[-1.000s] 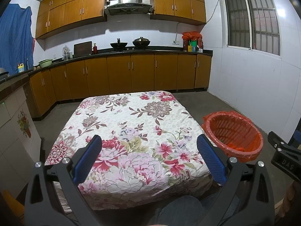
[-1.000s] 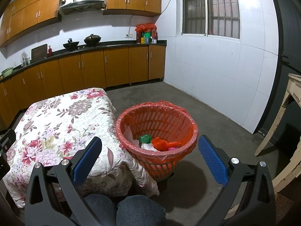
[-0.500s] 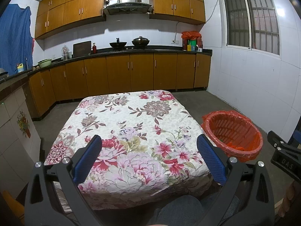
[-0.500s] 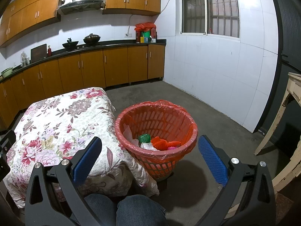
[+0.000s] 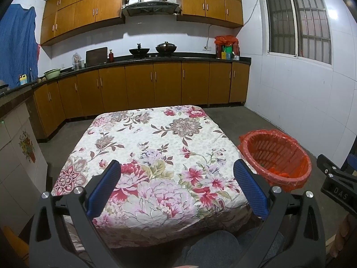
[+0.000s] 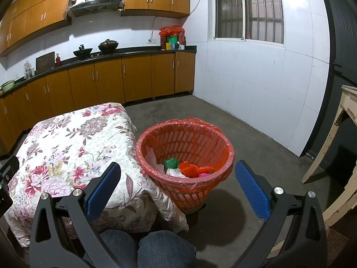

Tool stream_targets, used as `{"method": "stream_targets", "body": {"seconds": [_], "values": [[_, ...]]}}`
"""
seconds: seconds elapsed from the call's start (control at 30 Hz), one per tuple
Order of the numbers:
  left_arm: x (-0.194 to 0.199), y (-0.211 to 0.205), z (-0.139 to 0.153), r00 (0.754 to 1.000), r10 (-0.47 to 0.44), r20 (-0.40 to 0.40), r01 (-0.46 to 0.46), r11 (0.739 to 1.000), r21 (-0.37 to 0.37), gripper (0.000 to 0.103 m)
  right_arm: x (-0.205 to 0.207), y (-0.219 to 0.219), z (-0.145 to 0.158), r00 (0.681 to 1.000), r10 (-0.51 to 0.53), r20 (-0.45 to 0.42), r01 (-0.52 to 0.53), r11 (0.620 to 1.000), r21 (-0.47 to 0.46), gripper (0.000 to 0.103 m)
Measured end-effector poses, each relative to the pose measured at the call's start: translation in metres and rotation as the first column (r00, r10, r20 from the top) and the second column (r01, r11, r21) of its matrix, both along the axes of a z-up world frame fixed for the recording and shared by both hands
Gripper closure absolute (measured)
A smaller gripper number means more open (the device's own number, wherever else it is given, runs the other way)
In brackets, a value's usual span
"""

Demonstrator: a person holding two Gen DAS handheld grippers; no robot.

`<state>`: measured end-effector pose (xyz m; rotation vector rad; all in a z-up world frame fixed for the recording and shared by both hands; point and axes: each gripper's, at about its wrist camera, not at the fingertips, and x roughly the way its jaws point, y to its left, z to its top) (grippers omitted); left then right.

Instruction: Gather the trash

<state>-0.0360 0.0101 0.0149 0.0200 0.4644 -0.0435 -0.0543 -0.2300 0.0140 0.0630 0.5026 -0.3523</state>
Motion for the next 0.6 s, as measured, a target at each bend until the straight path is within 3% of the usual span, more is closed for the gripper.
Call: {"method": "stream_targets", "body": {"seconds": [0.6], "values": [[0.0,-0.0019,-0.0027,1.0,-0.001,-0.003,0.001,1.0,0.0,0.004,-0.0008,0.0008,-0.0006,1.0,0.0,-0.003,0.0,1.0,0.003,0.002]]}}
